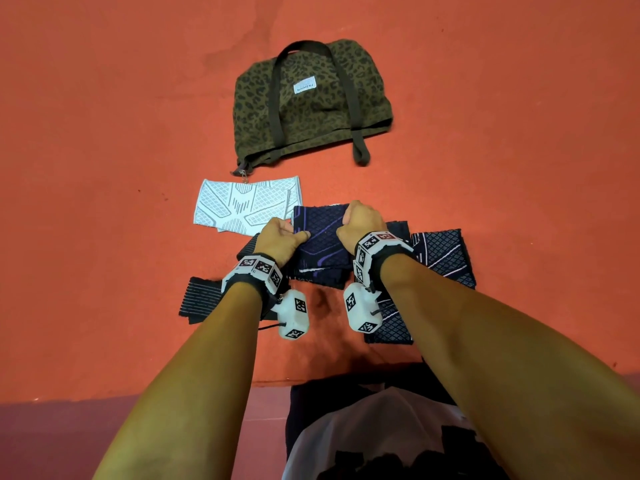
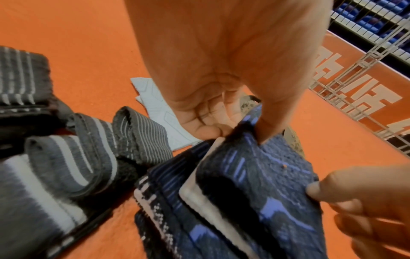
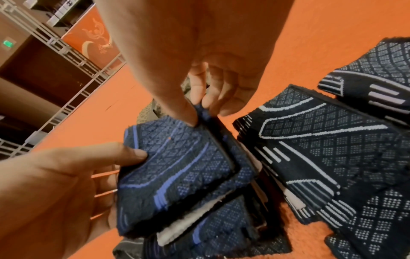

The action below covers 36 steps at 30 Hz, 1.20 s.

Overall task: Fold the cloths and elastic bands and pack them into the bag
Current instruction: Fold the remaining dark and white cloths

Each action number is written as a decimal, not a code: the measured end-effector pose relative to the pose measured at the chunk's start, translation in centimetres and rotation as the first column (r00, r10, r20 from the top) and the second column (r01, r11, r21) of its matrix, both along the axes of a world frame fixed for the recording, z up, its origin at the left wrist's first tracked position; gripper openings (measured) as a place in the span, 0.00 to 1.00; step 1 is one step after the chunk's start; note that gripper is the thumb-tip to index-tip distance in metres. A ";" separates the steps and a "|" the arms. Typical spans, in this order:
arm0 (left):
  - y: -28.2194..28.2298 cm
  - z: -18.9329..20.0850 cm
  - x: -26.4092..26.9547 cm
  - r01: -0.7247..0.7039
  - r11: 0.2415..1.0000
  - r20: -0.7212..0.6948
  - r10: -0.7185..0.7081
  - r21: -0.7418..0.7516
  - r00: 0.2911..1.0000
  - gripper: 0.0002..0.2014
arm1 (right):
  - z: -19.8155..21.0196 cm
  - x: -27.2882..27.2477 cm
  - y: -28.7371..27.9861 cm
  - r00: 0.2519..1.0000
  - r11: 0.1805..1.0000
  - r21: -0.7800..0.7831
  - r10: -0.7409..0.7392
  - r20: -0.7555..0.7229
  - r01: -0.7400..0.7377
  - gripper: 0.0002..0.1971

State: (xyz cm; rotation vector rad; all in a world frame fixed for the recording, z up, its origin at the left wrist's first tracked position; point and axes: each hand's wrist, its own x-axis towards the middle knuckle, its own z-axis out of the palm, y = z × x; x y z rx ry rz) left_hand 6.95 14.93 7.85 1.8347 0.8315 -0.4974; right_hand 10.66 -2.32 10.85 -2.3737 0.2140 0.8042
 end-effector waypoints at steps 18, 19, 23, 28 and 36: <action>3.1 1.5 0.4 0.117 0.993 0.035 -0.117 -0.013 0.993 0.11 | 1.3 1.3 6.1 0.976 0.976 -0.040 0.213 -0.035 -0.214 0.09; 3.9 1.6 0.3 0.110 0.994 0.032 -0.110 -0.005 0.993 0.11 | 1.5 1.4 7.0 0.974 0.974 -0.039 0.224 -0.029 -0.225 0.09; 7.5 2.0 0.1 0.076 0.997 0.021 -0.076 0.023 0.997 0.10 | 1.6 1.7 10.7 0.961 0.960 -0.034 0.278 0.001 -0.278 0.08; 12.0 1.9 -0.1 0.035 0.998 0.017 -0.036 0.060 0.999 0.11 | 1.2 1.9 15.3 0.950 0.949 -0.038 0.313 -0.007 -0.313 0.07; 18.1 0.3 0.7 0.052 0.995 -0.021 -0.051 0.086 0.999 0.08 | -0.9 3.2 20.6 0.943 0.941 -0.076 0.326 -0.059 -0.330 0.02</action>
